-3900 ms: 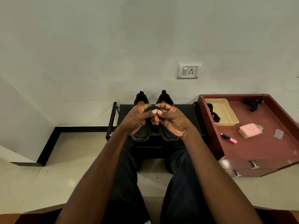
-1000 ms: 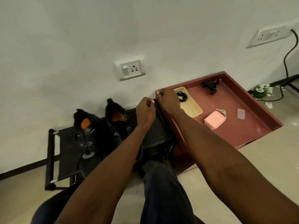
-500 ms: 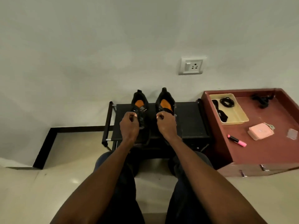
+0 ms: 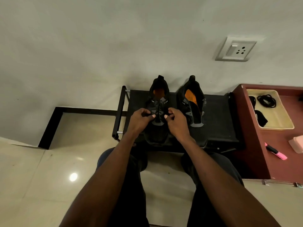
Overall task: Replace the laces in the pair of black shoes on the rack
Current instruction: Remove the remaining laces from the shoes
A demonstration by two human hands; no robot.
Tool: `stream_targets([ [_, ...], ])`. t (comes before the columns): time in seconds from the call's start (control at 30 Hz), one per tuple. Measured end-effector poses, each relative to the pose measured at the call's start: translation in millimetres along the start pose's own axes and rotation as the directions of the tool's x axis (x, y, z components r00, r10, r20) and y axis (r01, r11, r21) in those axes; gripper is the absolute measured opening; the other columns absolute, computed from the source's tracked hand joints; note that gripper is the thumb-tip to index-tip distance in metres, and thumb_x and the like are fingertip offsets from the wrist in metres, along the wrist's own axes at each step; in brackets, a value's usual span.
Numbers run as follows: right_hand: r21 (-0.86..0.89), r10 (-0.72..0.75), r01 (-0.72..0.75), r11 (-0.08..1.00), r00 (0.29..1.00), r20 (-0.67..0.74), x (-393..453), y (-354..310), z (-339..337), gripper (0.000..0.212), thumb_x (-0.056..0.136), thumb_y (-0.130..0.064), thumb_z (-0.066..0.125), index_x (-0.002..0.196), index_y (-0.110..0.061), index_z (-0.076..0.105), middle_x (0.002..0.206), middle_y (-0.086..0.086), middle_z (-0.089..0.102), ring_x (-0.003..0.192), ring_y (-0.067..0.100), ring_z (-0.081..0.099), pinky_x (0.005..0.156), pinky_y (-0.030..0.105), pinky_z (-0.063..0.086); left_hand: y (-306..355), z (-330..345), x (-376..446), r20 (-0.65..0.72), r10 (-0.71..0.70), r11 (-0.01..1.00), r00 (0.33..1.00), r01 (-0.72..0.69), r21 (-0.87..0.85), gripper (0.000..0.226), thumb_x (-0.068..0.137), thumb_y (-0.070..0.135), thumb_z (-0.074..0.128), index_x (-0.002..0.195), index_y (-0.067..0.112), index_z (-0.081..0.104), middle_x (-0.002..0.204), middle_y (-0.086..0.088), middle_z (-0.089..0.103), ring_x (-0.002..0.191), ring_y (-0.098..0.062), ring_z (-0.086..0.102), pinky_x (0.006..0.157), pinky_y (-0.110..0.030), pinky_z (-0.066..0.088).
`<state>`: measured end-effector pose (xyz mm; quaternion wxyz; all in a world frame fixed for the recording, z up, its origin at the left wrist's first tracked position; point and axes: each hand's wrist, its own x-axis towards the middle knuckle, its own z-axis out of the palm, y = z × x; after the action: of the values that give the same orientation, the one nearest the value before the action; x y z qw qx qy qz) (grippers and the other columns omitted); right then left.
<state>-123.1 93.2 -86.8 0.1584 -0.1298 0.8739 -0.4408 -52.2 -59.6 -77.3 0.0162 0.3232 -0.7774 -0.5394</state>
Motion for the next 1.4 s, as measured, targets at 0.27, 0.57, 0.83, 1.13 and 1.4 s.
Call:
stream_targets([
  [0.27,-0.102,-0.040,0.034,0.994,0.997,-0.062,6.5,0.4,6.1,0.013,0.097,-0.027,0.065,0.104,-0.017,0.063,0.103,-0.003,0.057,0.085,0.011,0.056,0.071,0.027,0.042,-1.9,0.3,3.7,0.067,0.104,0.976,0.992,-0.115,0.183,0.014,0.092,0.027,0.070,0.086,0.015,0.071,0.079,0.004,0.068,0.070,-0.005,0.061,0.059,-0.017,0.042],
  [0.57,0.068,0.033,-0.031,0.997,0.999,-0.026,0.7,-8.9,-7.1,0.004,0.103,-0.008,0.049,0.101,-0.010,0.052,0.088,0.005,0.056,0.072,0.015,0.050,0.064,0.033,0.039,9.4,-18.3,3.1,0.043,-0.156,0.733,0.987,0.145,-0.664,0.011,0.103,0.012,0.051,0.099,0.008,0.060,0.103,-0.012,0.067,0.101,-0.023,0.067,0.092,-0.040,0.056],
  [0.83,-0.153,0.015,-0.032,0.988,0.994,-0.108,3.0,-10.4,-17.1,0.021,0.101,-0.005,0.043,0.113,-0.005,0.061,0.110,0.009,0.057,0.091,0.023,0.054,0.074,0.032,0.039,18.4,-8.8,8.8,0.095,-0.176,0.463,0.980,0.168,-0.870,0.009,0.105,0.012,0.045,0.104,0.009,0.053,0.102,-0.017,0.071,0.103,-0.031,0.070,0.090,-0.044,0.057],
  [1.13,-0.230,-0.011,0.038,0.972,0.993,0.119,-5.3,-20.0,-6.4,0.049,0.089,-0.046,0.070,0.125,-0.016,0.056,0.124,0.006,0.055,0.115,0.023,0.054,0.096,0.043,0.050,18.9,-23.7,6.8,0.239,-0.182,0.905,0.954,0.258,-0.339,0.014,0.098,0.020,0.062,0.107,0.011,0.067,0.067,0.003,0.058,0.047,-0.005,0.043,0.041,-0.017,0.028],
  [1.4,-0.378,0.091,-0.026,0.926,0.984,0.153,-25.2,-23.7,13.4,0.083,0.096,-0.048,0.060,0.159,-0.021,0.013,0.157,0.016,0.033,0.133,0.042,0.045,0.105,0.049,0.041,36.0,-29.0,-7.8,0.246,0.111,0.938,0.963,-0.020,-0.345,0.017,0.098,0.018,0.060,0.086,0.009,0.068,0.053,0.011,0.052,0.049,-0.006,0.035,0.045,-0.016,0.028],
])
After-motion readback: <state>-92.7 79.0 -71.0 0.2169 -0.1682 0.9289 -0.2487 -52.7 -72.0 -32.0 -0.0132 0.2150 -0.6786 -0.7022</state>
